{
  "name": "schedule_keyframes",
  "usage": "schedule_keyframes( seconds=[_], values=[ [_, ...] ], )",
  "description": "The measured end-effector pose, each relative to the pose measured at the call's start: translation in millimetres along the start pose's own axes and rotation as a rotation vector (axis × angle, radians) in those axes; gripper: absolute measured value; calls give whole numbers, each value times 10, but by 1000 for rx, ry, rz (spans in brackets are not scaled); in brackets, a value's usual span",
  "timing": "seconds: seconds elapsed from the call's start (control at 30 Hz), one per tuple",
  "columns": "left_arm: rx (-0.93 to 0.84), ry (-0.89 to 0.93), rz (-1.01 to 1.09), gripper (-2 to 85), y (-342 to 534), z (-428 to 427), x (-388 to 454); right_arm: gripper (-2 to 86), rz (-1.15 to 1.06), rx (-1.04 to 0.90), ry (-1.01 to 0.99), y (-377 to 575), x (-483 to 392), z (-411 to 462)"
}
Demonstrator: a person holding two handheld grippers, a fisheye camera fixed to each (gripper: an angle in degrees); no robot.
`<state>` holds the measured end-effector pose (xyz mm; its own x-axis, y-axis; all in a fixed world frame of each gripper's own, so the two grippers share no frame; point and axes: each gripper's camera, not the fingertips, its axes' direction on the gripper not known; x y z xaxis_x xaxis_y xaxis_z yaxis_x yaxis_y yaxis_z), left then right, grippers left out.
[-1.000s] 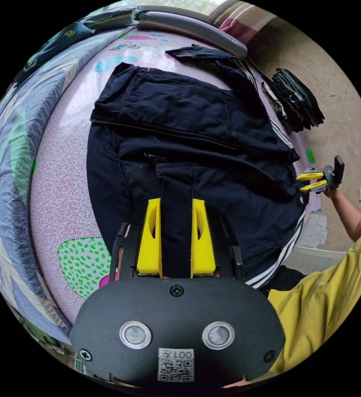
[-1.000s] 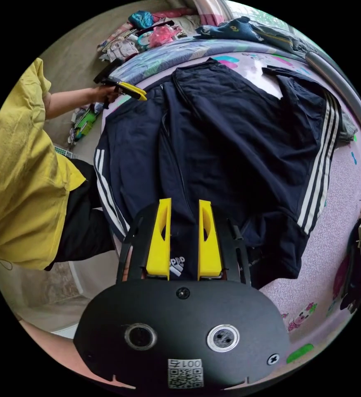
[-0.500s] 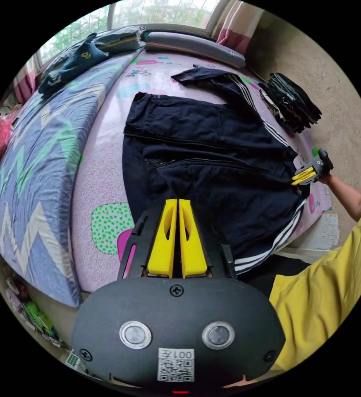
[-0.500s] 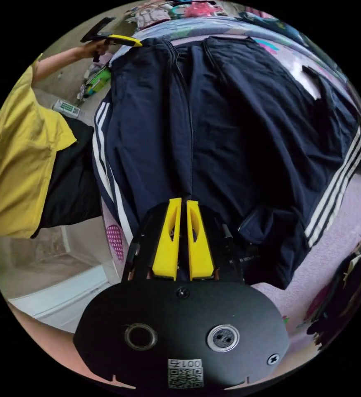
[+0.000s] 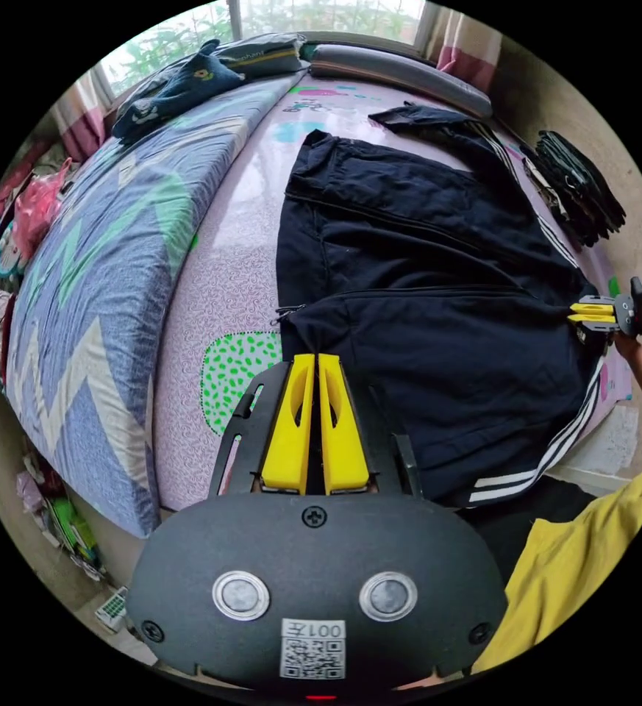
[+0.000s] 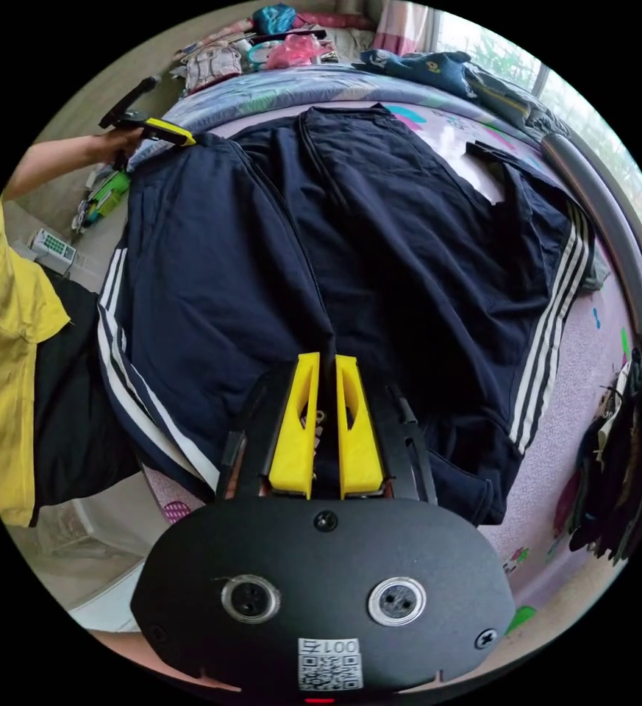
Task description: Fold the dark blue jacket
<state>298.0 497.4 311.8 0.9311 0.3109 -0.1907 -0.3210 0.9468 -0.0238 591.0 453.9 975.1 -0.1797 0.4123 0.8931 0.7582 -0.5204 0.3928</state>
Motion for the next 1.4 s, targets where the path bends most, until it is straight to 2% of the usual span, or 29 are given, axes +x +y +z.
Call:
schedule_keyframes(
  seconds=[0.2,0.27,0.37,0.57,0.7,1.03,1.27,1.4],
  values=[
    [-46,67,138,-14,-229,66,-74,16,59,-47,-13,12,-16,149],
    [-110,88,125,-11,-282,137,-129,15,78,-56,-11,-2,-16,195],
    [-112,109,40,-12,-339,68,-331,12,149,-50,-28,10,52,204],
    [-88,152,-195,-15,-251,-304,-915,8,286,70,-28,159,110,-119],
    [-94,181,-127,-11,35,-595,-778,4,349,166,-92,324,-62,-379],
    [-126,309,-75,48,409,-507,-516,5,416,289,-314,620,-597,-346],
    [-153,326,-231,19,506,-268,-529,6,319,268,-378,406,-680,124],
    [-163,276,-229,-10,493,-229,-430,3,122,126,-415,-45,-926,677]
  ],
)
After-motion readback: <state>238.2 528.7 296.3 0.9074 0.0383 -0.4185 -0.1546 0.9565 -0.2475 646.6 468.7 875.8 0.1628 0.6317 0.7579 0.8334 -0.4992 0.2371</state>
